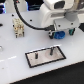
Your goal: Insert the blue gear onto the right peg, followed by the red gear
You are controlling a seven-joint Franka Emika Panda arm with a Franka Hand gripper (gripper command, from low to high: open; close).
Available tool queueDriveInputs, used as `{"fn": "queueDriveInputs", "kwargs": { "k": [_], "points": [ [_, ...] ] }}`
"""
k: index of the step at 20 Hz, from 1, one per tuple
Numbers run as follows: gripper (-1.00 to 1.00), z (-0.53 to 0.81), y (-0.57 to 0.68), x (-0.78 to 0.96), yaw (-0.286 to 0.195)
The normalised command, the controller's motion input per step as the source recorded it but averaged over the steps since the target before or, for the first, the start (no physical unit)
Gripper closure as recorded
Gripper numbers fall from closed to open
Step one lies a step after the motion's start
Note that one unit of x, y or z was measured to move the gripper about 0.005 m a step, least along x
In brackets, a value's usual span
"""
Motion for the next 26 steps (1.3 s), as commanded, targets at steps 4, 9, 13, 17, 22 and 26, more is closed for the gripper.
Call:
{"fn": "queueDriveInputs", "kwargs": {
  "k": [4, 9, 13, 17, 22, 26],
  "points": [
    [-1.00, -0.12, -0.20, -0.47, 0.000],
    [1.00, -0.12, -0.05, -0.21, 0.000],
    [1.00, -0.06, -0.02, -0.09, 0.000],
    [1.00, -0.09, -0.02, -0.12, 0.000],
    [1.00, 0.08, 0.01, 0.03, 0.000],
    [1.00, 0.44, 0.01, 0.21, 0.000]
  ]
}}
